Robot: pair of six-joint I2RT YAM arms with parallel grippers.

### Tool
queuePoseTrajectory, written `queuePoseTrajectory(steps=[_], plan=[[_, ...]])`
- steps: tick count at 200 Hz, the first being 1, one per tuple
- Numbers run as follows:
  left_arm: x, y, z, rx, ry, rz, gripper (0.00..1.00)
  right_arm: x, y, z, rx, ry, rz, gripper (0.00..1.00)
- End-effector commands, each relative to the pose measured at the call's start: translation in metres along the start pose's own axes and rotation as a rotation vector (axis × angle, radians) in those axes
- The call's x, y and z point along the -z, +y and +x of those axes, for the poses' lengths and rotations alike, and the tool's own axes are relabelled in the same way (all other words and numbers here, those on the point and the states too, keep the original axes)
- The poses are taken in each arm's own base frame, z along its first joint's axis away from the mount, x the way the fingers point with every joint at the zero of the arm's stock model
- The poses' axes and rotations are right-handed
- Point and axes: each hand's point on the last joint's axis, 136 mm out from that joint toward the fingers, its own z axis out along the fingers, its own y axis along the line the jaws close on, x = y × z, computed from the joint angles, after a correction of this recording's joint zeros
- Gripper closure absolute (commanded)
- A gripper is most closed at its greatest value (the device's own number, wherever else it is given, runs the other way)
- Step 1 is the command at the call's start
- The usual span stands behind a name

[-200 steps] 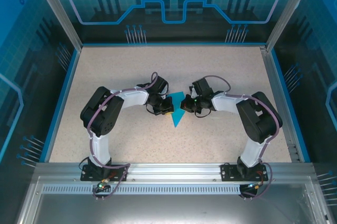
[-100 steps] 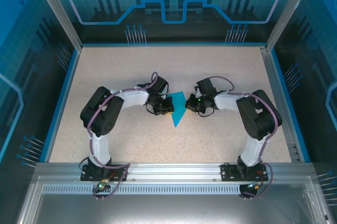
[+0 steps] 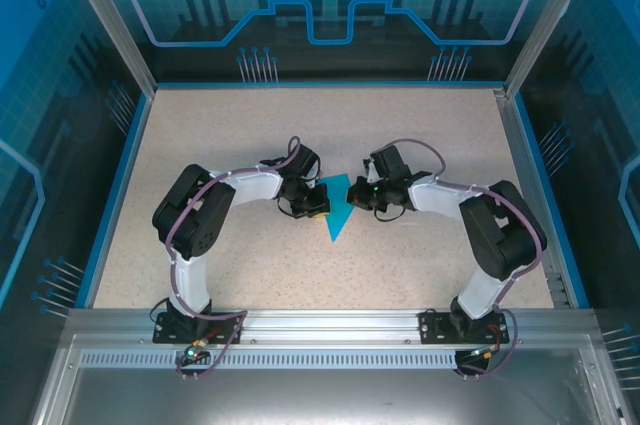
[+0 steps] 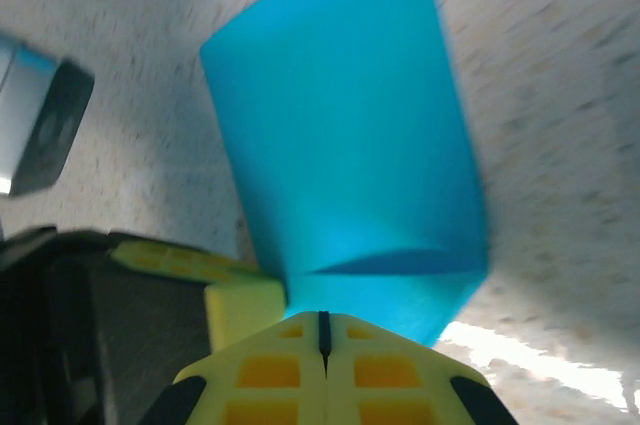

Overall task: Fold a paper plane with a square sheet of paper (pick it up from the middle)
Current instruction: Third fold the triangle at the center of the table.

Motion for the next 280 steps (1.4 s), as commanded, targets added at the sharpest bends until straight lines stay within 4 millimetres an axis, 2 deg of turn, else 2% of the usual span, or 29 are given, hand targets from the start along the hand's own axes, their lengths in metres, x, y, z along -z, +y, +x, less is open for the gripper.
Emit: queuePoseTrajectory(steps=[1, 26, 55, 93, 100, 104, 109, 130, 163, 179, 219, 280], plan=[[-0.01, 0.047, 0.017, 0.034, 0.046, -0.183, 1.0, -0.012, 0.0, 0.021, 0.013, 0.097, -0.022, 0.96], [-0.007, 0.037, 0.012, 0.014, 0.038, -0.16, 1.0, -0.022, -0.003, 0.031, 0.006, 0.143, -0.024, 0.96], [-0.003, 0.022, 0.003, -0.012, 0.024, -0.12, 1.0, -0.032, -0.016, 0.038, -0.021, 0.168, 0.008, 0.96], [0.017, -0.015, -0.004, -0.047, -0.01, 0.004, 0.96, -0.038, -0.032, 0.04, -0.093, 0.155, 0.061, 0.97], [0.022, -0.02, -0.002, -0.05, -0.018, 0.022, 0.94, -0.038, -0.031, 0.038, -0.104, 0.146, 0.061, 0.97], [0.025, -0.022, -0.001, -0.05, -0.022, 0.032, 0.94, -0.038, -0.04, 0.045, -0.122, 0.157, 0.079, 0.97], [0.029, -0.025, 0.001, -0.048, -0.028, 0.043, 0.92, -0.038, -0.042, 0.046, -0.133, 0.155, 0.085, 0.97], [0.035, -0.025, 0.014, -0.019, -0.046, 0.075, 0.86, -0.038, -0.046, 0.047, -0.167, 0.142, 0.098, 0.97], [0.03, -0.032, 0.04, 0.022, -0.032, 0.168, 0.86, -0.039, -0.049, 0.047, -0.195, 0.133, 0.106, 0.97], [0.025, -0.042, 0.048, 0.017, -0.019, 0.226, 0.86, -0.039, -0.048, 0.047, -0.196, 0.134, 0.104, 0.97], [0.0, -0.034, 0.057, 0.068, 0.026, 0.23, 0.93, -0.04, -0.05, 0.049, -0.198, 0.143, 0.108, 0.97], [-0.01, -0.007, 0.058, 0.079, 0.009, 0.113, 0.96, -0.04, -0.05, 0.049, -0.195, 0.146, 0.108, 0.97]])
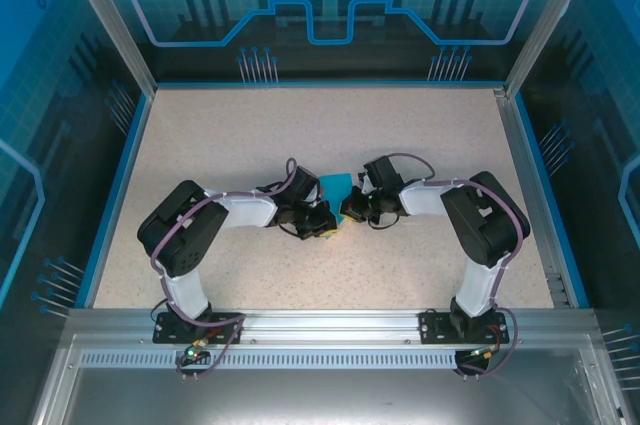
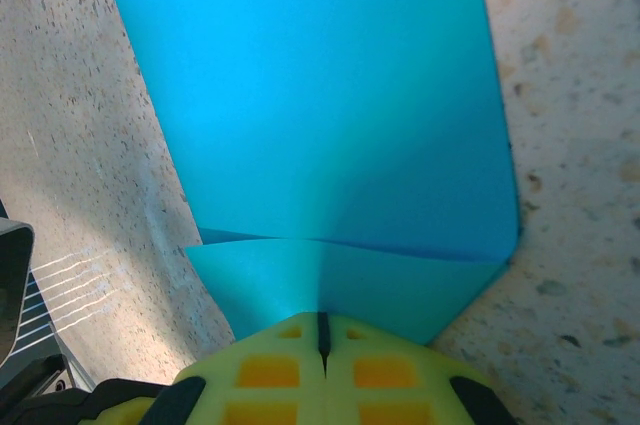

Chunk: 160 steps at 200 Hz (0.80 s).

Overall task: Fold a paper plane with a square sheet of paper (pick it up from the middle)
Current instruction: Third fold the triangle at the center of the table.

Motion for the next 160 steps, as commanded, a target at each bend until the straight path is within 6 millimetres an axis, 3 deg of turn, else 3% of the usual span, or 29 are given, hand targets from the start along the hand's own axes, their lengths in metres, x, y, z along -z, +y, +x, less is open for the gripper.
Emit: queuePoseTrajectory(steps=[1, 88, 123, 160], plan=[[-0.004, 0.016, 0.002, 0.007, -0.006, -0.056, 0.96, -0.01, -0.04, 0.017, -0.059, 0.037, 0.131, 0.97], [-0.011, 0.048, 0.012, 0.057, 0.0, -0.121, 0.96, -0.008, -0.047, 0.017, -0.053, 0.046, 0.148, 0.97], [-0.005, 0.039, 0.014, 0.039, 0.0, -0.085, 0.97, -0.001, -0.031, 0.008, 0.045, 0.027, 0.108, 0.97], [0.003, 0.025, 0.011, 0.008, -0.02, -0.047, 0.96, -0.004, -0.036, 0.01, 0.047, 0.051, 0.119, 0.97]])
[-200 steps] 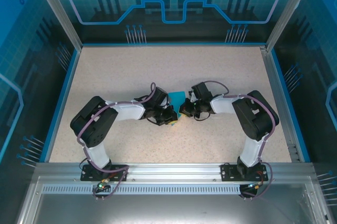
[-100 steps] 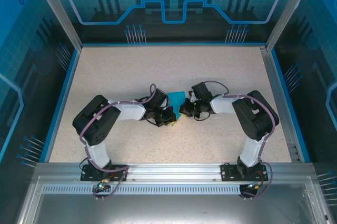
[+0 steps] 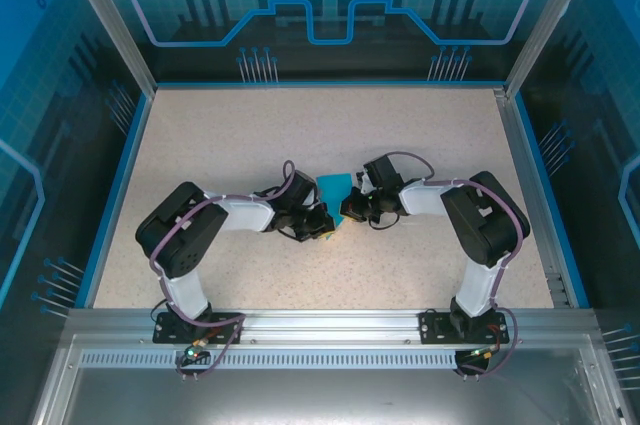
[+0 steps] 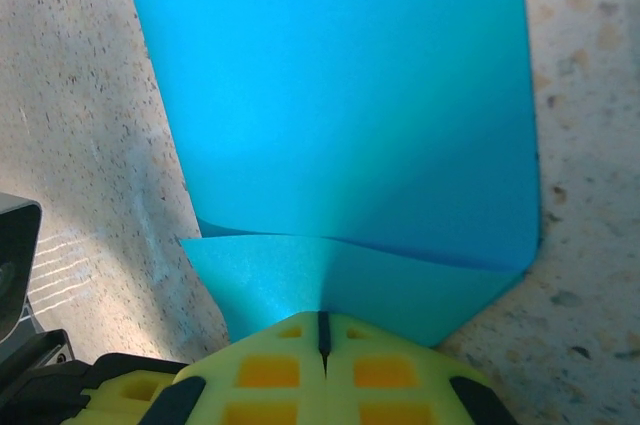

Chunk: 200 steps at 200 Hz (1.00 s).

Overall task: Fold a paper plane with a square sheet of paper (pick it up from the middle)
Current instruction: Third fold the triangle at the center of the table.

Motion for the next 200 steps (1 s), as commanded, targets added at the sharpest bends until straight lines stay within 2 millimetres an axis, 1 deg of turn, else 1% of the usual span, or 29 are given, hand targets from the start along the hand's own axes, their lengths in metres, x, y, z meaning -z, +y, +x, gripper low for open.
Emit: queuePoseTrajectory(steps=[1, 22, 42, 77, 96, 107, 110, 119, 157, 200], plan=[[0.005, 0.015, 0.011, 0.015, 0.014, -0.054, 0.96, -0.005, -0.035, 0.013, -0.03, 0.049, 0.115, 0.97], [0.007, 0.006, 0.008, -0.001, 0.004, -0.023, 0.95, -0.007, -0.037, 0.014, -0.035, 0.054, 0.117, 0.97], [0.006, 0.01, 0.011, 0.006, 0.024, -0.044, 0.95, -0.007, -0.038, 0.015, -0.037, 0.057, 0.12, 0.97], [0.004, 0.036, 0.021, 0.032, 0.051, -0.128, 0.96, -0.006, -0.035, 0.014, -0.021, 0.061, 0.115, 0.97], [0.002, 0.052, 0.03, 0.053, 0.07, -0.165, 0.97, -0.002, -0.03, 0.011, 0.011, 0.049, 0.107, 0.97], [0.003, 0.057, 0.035, 0.062, 0.082, -0.173, 0.98, 0.001, -0.03, 0.011, 0.026, 0.043, 0.117, 0.97], [0.003, 0.059, 0.036, 0.063, 0.086, -0.177, 0.98, 0.003, -0.022, 0.003, 0.038, 0.026, 0.11, 0.97], [0.004, 0.063, 0.04, 0.068, 0.095, -0.181, 0.98, 0.004, -0.022, 0.001, 0.043, 0.024, 0.12, 0.97], [0.008, 0.061, 0.056, 0.047, 0.178, -0.165, 0.97, 0.0, -0.03, 0.003, 0.018, 0.043, 0.147, 0.97], [0.019, 0.062, 0.061, 0.01, 0.2, -0.207, 0.97, -0.004, -0.045, 0.008, -0.015, 0.063, 0.193, 0.97]])
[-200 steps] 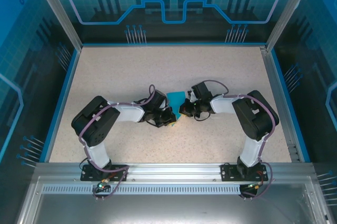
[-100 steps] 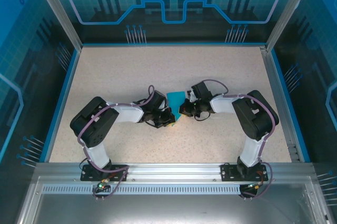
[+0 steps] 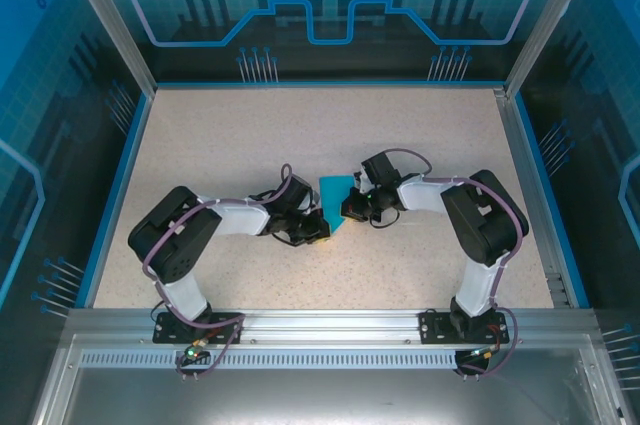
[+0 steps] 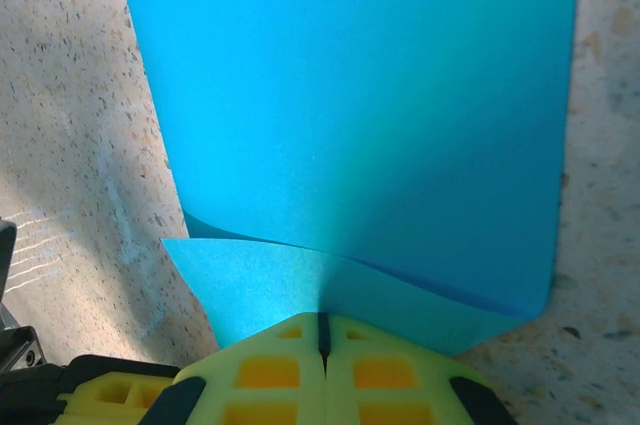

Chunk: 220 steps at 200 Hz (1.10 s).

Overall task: Fold a paper plane with a square sheet of paper (pick it up from the middle)
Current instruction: Third fold the triangle at the center of the table.

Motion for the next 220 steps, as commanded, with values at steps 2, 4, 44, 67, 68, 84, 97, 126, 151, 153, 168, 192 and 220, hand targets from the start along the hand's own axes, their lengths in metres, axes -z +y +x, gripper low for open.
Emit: queuePoseTrajectory(steps=[2, 4, 44, 67, 68, 84, 97, 126, 151, 153, 168, 192, 220], plan=[[0.007, 0.047, 0.046, 0.065, 0.162, -0.175, 0.97, -0.008, -0.041, 0.006, -0.058, 0.02, 0.142, 0.97], [0.007, 0.047, 0.046, 0.064, 0.163, -0.176, 0.97, -0.008, -0.042, 0.006, -0.059, 0.02, 0.143, 0.97], [0.02, 0.038, 0.043, 0.029, 0.136, -0.178, 0.96, -0.009, -0.043, 0.006, -0.061, 0.023, 0.139, 0.97], [0.026, 0.005, 0.023, -0.014, 0.058, -0.082, 0.95, -0.007, -0.034, 0.004, -0.046, 0.016, 0.104, 0.97], [0.027, 0.003, 0.021, -0.016, 0.052, -0.077, 0.95, -0.007, -0.034, 0.004, -0.045, 0.015, 0.103, 0.97], [0.028, -0.019, 0.005, -0.04, -0.007, -0.013, 0.95, -0.005, -0.028, 0.001, -0.038, 0.006, 0.083, 0.97], [0.028, -0.033, -0.007, -0.047, -0.047, 0.034, 0.95, -0.004, -0.024, 0.0, -0.031, 0.004, 0.066, 0.97], [0.018, -0.037, -0.022, -0.025, -0.09, 0.049, 0.96, -0.003, -0.011, -0.004, -0.014, -0.001, 0.017, 0.97], [0.008, -0.02, -0.025, -0.009, -0.088, -0.021, 0.97, 0.001, -0.003, -0.006, 0.003, -0.008, -0.006, 0.97], [0.007, -0.019, -0.025, -0.007, -0.088, -0.024, 0.96, 0.001, -0.003, -0.006, 0.004, -0.007, -0.007, 0.97], [0.0, -0.015, -0.023, 0.003, -0.063, -0.026, 0.97, 0.003, 0.002, -0.007, 0.02, -0.008, -0.018, 0.97], [-0.002, -0.003, -0.016, 0.007, -0.033, -0.065, 0.97, 0.009, 0.014, -0.007, 0.07, -0.018, -0.045, 0.97], [-0.004, 0.004, -0.011, 0.012, -0.015, -0.089, 0.97, 0.014, 0.035, -0.002, 0.159, -0.018, -0.078, 0.96]])
